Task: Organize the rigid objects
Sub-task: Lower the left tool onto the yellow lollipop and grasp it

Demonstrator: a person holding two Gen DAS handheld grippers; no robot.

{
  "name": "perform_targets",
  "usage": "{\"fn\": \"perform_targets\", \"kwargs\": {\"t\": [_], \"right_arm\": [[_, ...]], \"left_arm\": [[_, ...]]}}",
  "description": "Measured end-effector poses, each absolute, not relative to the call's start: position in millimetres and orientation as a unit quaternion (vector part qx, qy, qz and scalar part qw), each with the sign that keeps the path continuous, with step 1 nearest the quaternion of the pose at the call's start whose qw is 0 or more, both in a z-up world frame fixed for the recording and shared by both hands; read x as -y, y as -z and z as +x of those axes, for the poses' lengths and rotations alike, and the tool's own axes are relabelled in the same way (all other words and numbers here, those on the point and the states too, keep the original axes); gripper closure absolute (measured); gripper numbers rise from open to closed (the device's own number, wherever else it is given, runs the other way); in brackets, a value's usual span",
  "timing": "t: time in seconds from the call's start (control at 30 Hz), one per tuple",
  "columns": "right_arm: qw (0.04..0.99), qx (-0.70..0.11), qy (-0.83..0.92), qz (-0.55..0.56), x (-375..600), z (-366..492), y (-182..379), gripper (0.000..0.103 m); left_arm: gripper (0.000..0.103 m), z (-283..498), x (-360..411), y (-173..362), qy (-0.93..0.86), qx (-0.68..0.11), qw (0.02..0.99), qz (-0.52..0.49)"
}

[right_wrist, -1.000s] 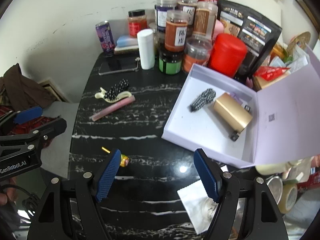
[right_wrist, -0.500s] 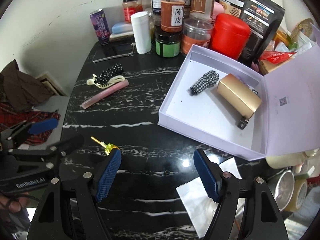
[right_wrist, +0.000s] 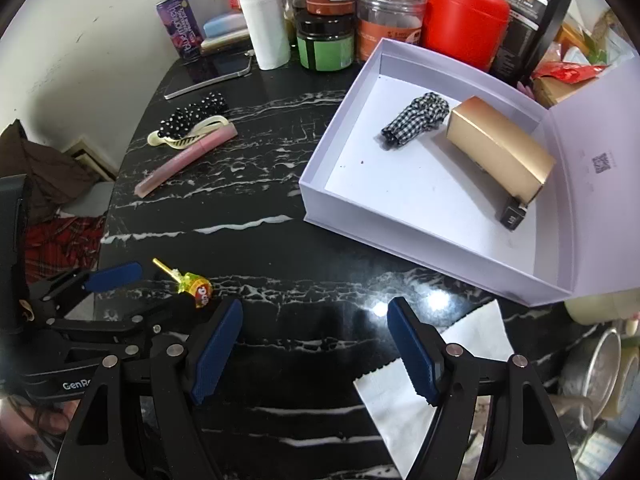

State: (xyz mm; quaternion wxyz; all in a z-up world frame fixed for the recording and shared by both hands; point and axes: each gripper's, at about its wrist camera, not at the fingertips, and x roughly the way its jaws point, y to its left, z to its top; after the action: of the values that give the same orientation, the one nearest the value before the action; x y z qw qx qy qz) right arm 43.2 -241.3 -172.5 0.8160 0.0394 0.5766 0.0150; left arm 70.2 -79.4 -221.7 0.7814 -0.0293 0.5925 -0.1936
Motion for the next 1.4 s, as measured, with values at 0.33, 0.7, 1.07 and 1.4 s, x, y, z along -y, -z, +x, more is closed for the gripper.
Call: {"fn": "perform_targets", "kwargs": {"t": [0.33, 0.7, 1.07, 1.4], "right_arm": [[0.813, -0.58, -0.014, 0.041, 250.3, 51.9, 183.1, 0.027], [0.806, -0.589, -0.019, 0.047, 249.0, 50.9, 191.0, 0.027], [0.798, -0.6, -0.021, 0.054, 246.2, 53.9, 199.4, 0.027], [0.792, -0.609, -0.02, 0.05, 242.1, 60.9, 208.9, 0.027]], "left_arm": [[0.022, 65.8, 104.5, 230.5, 0.183, -0.554, 0.807, 0.086], [0.022, 56.4, 104.3, 231.8, 0.199, -0.525, 0.817, 0.132], [0.022, 60.7, 104.3, 232.5, 0.217, -0.516, 0.817, 0.139], [0.039, 61.1, 100.9, 230.2, 0.2, -0.503, 0.832, 0.12]]}}
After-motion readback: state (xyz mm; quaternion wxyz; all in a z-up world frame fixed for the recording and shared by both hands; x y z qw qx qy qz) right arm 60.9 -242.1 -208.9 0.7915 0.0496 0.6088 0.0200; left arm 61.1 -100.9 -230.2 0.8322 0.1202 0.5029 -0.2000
